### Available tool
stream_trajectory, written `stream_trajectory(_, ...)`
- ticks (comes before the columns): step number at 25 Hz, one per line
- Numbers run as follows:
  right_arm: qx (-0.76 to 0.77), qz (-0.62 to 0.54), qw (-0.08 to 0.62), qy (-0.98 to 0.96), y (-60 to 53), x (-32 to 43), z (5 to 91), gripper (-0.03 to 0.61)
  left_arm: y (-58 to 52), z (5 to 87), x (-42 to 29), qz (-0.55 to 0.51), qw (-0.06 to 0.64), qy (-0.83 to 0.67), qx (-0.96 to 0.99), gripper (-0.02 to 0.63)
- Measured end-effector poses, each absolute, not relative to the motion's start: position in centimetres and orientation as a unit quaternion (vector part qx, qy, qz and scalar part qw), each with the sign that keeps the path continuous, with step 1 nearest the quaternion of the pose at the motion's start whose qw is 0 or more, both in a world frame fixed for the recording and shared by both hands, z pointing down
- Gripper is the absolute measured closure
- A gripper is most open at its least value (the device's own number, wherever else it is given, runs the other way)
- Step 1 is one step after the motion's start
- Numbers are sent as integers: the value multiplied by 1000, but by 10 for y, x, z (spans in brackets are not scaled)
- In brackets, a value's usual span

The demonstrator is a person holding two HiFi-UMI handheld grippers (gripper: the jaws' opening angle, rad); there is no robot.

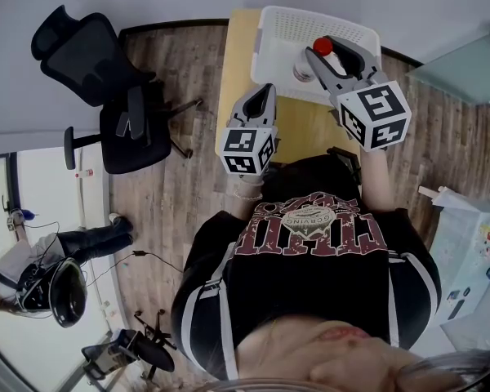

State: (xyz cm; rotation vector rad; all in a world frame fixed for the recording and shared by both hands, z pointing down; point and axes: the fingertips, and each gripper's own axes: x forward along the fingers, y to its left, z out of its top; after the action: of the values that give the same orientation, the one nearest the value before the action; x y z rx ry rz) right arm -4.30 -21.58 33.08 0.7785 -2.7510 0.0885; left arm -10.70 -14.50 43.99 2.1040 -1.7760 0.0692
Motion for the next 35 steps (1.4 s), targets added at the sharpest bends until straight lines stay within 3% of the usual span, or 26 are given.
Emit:
stream_trajectory(15,234,7,120,-965,-188,-41,304,413,-135,438,-108,21,189,-650,736,566)
stream_trajectory(35,170,6,113,-979,-163,-93,298,414,-134,447,-155,13,197,-669,716,566)
